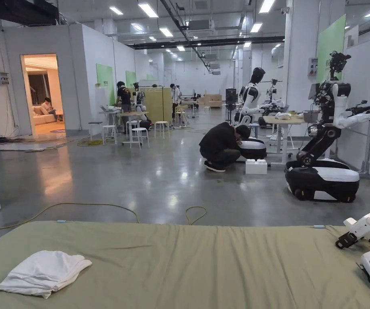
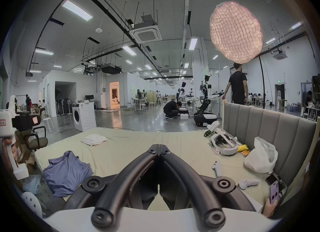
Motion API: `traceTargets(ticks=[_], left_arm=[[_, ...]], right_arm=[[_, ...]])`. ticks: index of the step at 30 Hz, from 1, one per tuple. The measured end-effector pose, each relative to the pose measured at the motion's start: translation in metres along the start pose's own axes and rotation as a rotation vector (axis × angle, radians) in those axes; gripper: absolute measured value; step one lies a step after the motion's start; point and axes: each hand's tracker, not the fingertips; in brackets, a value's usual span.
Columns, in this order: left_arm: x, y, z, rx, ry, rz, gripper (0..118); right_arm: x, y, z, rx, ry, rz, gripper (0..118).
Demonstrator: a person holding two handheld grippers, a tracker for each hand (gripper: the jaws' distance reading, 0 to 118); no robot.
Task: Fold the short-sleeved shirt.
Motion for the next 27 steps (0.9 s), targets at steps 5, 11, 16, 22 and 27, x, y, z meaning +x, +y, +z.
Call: traceTargets(ticks=[5,11,16,22,27], left_arm=[[-0.021,-0.006,0.015,-0.062,0.058,-0.014,2],[-0.063,-0.018,0.028,-0.155,0.222,0.017,38],[-0.107,-0.045,0.002,-0.280,0.269,0.134,70],[-0.183,-0.123,-0.090,-0.514,0.225,0.307,92],[-0.223,-0.175,-0.183,-0.678,0.354,0.303,92]], right_arm=[[-0.010,-0.009,-0.009,-0.036,0.086,-0.050,0],[-0.033,-0.023,-0.027,-0.097,0.197,-0.061,0],[-0.045,-0.036,-0.039,-0.149,0.266,-0.053,0],[-0.050,-0.051,-0.045,-0.232,0.272,-0.010,0],[-0.040,-0.065,-0.050,-0.321,0.268,-0.071,0]])
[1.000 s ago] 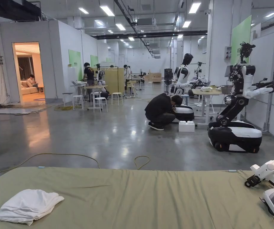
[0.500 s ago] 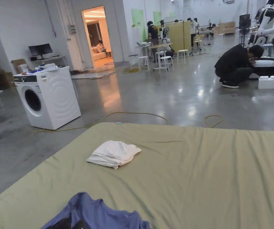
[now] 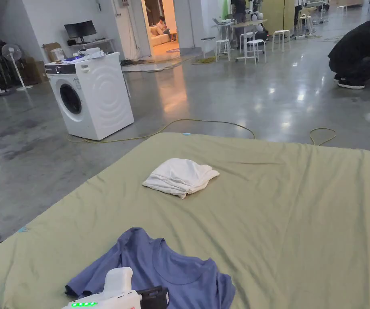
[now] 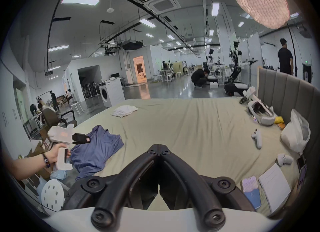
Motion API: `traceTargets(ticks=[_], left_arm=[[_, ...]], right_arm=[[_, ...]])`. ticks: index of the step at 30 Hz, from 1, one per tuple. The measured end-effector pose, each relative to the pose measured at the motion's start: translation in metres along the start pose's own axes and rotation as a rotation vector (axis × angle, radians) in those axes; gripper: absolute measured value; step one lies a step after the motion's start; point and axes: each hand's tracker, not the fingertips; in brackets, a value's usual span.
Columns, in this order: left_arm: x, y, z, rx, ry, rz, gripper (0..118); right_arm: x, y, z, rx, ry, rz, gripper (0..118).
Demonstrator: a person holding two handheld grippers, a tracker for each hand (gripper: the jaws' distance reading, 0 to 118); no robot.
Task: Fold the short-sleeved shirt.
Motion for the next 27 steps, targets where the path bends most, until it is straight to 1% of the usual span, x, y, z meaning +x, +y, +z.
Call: traceTargets(ticks=[1,4,5,7,8,9,10,11,12,13,14,15,16,18,19,20,21,22,23,24,25,26,27], left_arm=[[0.000,0.005,-0.021,-0.022,0.060,-0.008,92],[-0.015,0.009,-0.074,-0.102,0.053,-0.010,91],[-0.013,0.010,-0.086,-0.126,0.070,-0.021,91],[-0.009,0.008,-0.109,-0.196,0.111,-0.047,80],[-0.005,0.006,-0.119,-0.225,0.151,-0.062,80],[-0.001,0.004,-0.117,-0.188,0.145,-0.071,78],[0.004,0.004,-0.114,-0.166,0.159,-0.090,72],[0.007,0.004,-0.112,-0.187,0.170,-0.124,63],[0.009,0.005,-0.108,-0.196,0.136,-0.160,39],[0.013,0.006,-0.105,-0.199,0.124,-0.196,1],[0.017,0.006,-0.105,-0.190,0.148,-0.237,1],[0.021,0.004,-0.110,-0.201,0.211,-0.291,1],[0.021,0.003,-0.113,-0.227,0.182,-0.282,1],[0.022,0.012,-0.112,-0.246,0.190,-0.279,1],[0.021,0.025,-0.110,-0.294,0.165,-0.210,1],[0.016,0.046,-0.095,-0.302,0.113,-0.097,1],[0.011,0.065,-0.067,-0.163,-0.017,0.046,1],[0.013,0.080,-0.042,-0.061,-0.065,0.113,1],[0.018,0.095,-0.032,-0.037,-0.049,0.087,1],[0.029,0.106,-0.018,0.014,-0.059,0.017,1],[0.039,0.114,-0.006,0.046,-0.088,-0.012,1],[0.049,0.125,0.004,0.062,-0.144,0.011,1],[0.071,0.131,0.020,0.092,-0.249,0.065,1]], right_arm=[[0.002,-0.003,-0.002,-0.020,-0.013,-0.002,0],[0.006,-0.011,-0.007,-0.076,-0.057,0.003,0],[0.008,-0.014,-0.010,-0.092,-0.061,-0.001,0],[0.011,-0.020,-0.015,-0.123,-0.074,-0.011,0],[0.013,-0.023,-0.017,-0.133,-0.072,-0.021,0],[0.015,-0.027,-0.020,-0.145,-0.055,-0.050,0],[0.018,-0.030,-0.021,-0.149,-0.034,-0.090,0],[0.020,-0.034,-0.022,-0.152,-0.026,-0.123,0],[0.022,-0.038,-0.024,-0.157,-0.018,-0.155,0],[0.024,-0.042,-0.025,-0.166,-0.018,-0.180,0],[0.025,-0.044,-0.026,-0.170,-0.022,-0.187,0],[0.026,-0.046,-0.027,-0.172,-0.031,-0.187,0],[0.027,-0.048,-0.025,-0.173,-0.038,-0.186,0],[0.028,-0.048,-0.020,-0.164,-0.050,-0.181,0],[0.030,-0.047,-0.015,-0.156,-0.057,-0.176,0],[0.030,-0.047,-0.017,-0.146,-0.063,-0.171,0],[0.030,-0.047,-0.019,-0.141,-0.069,-0.161,0],[0.047,-0.049,0.014,-0.134,-0.067,-0.156,0],[0.051,-0.051,0.017,-0.133,-0.067,-0.156,0],[0.055,-0.053,0.018,-0.145,-0.077,-0.166,0],[0.058,-0.055,0.020,-0.153,-0.090,-0.178,0],[0.059,-0.057,0.024,-0.149,-0.101,-0.184,0],[0.060,-0.060,0.029,-0.138,-0.114,-0.190,0]])
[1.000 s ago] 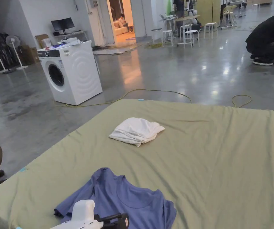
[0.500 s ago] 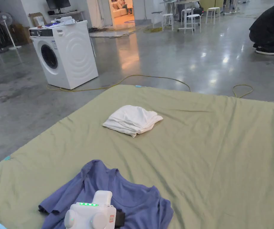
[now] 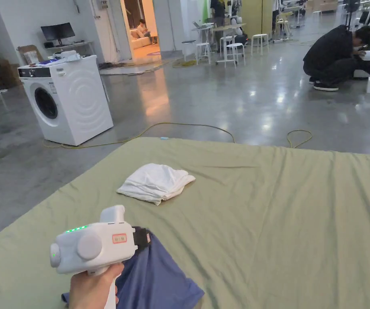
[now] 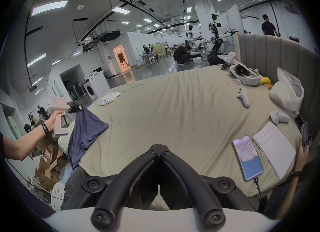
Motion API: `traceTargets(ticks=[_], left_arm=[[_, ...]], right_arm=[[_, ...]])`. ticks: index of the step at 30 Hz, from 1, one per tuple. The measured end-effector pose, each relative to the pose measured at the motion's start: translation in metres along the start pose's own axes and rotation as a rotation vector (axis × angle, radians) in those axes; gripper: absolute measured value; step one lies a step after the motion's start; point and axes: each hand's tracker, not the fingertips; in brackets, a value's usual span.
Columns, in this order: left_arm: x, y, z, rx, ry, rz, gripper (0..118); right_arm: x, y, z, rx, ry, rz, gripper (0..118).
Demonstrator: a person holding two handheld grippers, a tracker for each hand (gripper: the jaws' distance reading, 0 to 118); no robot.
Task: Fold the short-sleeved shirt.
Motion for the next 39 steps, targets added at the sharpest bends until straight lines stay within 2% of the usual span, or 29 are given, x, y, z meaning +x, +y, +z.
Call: traceTargets(ticks=[2,6,10,13,16,19,23,24,26,27,28,32,35,39], left_arm=[[0.040,0.006,0.001,0.023,-0.156,0.009,1],[0.139,-0.018,-0.036,-0.058,-0.293,-0.142,1],[0.244,-0.102,-0.066,-0.221,-0.480,-0.308,1],[0.307,-0.188,-0.071,-0.368,-0.619,-0.439,1],[0.345,-0.276,-0.069,-0.532,-0.706,-0.476,1],[0.356,-0.346,-0.059,-0.685,-0.771,-0.472,1],[0.350,-0.391,-0.035,-0.730,-0.737,-0.518,3],[0.346,-0.390,-0.031,-0.710,-0.721,-0.533,11],[0.331,-0.372,-0.030,-0.709,-0.746,-0.496,64],[0.323,-0.358,-0.026,-0.690,-0.759,-0.461,83],[0.314,-0.339,-0.019,-0.647,-0.763,-0.445,89],[0.276,-0.259,0.032,-0.377,-0.719,-0.490,89],[0.230,-0.209,0.092,-0.108,-0.670,-0.503,89],[0.177,-0.182,0.168,0.198,-0.452,-0.464,88]], right_arm=[[0.002,-0.004,0.011,0.022,-0.015,-0.026,0],[0.006,-0.015,0.040,0.057,-0.032,-0.036,0],[0.017,-0.028,0.067,0.066,-0.112,-0.022,0],[0.026,-0.037,0.083,0.066,-0.167,-0.064,0],[0.035,-0.048,0.097,0.066,-0.207,-0.100,0],[0.040,-0.057,0.105,0.052,-0.235,-0.121,0],[0.039,-0.062,0.104,0.025,-0.243,-0.114,0],[0.037,-0.061,0.103,0.019,-0.239,-0.107,0],[0.032,-0.060,0.100,0.018,-0.221,-0.086,0],[0.030,-0.057,0.098,0.020,-0.208,-0.076,0],[0.027,-0.054,0.095,0.028,-0.194,-0.068,0],[0.018,-0.037,0.081,0.064,-0.132,-0.040,0],[0.008,-0.013,0.073,0.123,-0.086,0.004,0],[-0.011,0.019,0.072,0.230,-0.069,0.079,0]])
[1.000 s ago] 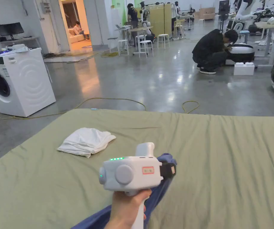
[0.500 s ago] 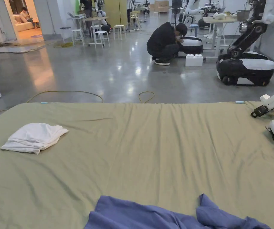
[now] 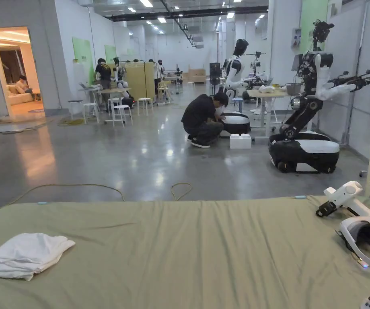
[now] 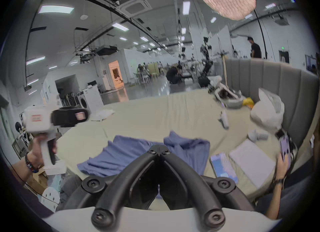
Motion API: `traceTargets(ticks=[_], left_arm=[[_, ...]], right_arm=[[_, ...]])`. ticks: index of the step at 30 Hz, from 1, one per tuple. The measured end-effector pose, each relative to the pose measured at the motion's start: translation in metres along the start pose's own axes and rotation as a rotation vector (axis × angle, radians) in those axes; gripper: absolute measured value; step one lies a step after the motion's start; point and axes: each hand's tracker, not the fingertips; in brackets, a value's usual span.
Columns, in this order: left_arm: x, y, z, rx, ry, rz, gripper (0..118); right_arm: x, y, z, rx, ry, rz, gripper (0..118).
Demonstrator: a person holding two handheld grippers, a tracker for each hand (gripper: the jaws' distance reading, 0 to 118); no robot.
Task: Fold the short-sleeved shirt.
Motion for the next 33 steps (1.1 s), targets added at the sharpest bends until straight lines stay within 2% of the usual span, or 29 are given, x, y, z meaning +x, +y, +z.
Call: traceTargets(ticks=[2,3,4,6,8,10,12,15,18,24,26,28,33], left_arm=[[0.001,0.001,0.035,0.107,0.134,-0.087,86],[0.004,0.000,0.049,0.140,0.222,-0.132,81],[0.005,0.001,0.062,0.154,0.286,-0.148,60],[0.006,0.001,0.083,0.195,0.329,-0.116,0],[0.012,0.002,0.102,0.227,0.399,-0.096,0],[0.013,0.005,0.122,0.237,0.343,-0.077,0],[0.024,0.005,0.134,0.268,0.375,-0.072,0],[0.036,0.000,0.142,0.319,0.402,-0.157,0],[0.045,0.000,0.133,0.284,0.443,-0.252,0],[0.050,-0.001,0.121,0.262,0.380,-0.279,0],[0.050,-0.004,0.117,0.246,0.398,-0.303,0],[0.048,-0.004,0.114,0.233,0.407,-0.292,0],[0.037,0.000,0.114,0.207,0.312,-0.165,0]], right_arm=[[-0.005,0.014,-0.002,0.040,0.016,0.016,0],[-0.008,0.020,-0.002,0.067,0.027,0.023,0],[-0.010,0.025,-0.002,0.096,0.031,0.028,0],[-0.015,0.033,0.000,0.127,0.040,0.038,0],[-0.019,0.037,0.003,0.148,0.034,0.055,0],[-0.022,0.039,0.009,0.163,0.028,0.074,0],[-0.024,0.039,0.016,0.183,-0.001,0.098,0],[-0.026,0.036,0.022,0.190,-0.042,0.117,0],[-0.024,0.036,0.023,0.180,-0.043,0.098,0],[-0.023,0.041,0.022,0.193,-0.044,0.093,0],[-0.024,0.042,0.021,0.193,-0.043,0.102,0],[-0.024,0.042,0.019,0.187,-0.032,0.113,0],[-0.027,0.042,0.010,0.193,-0.012,0.096,0]])
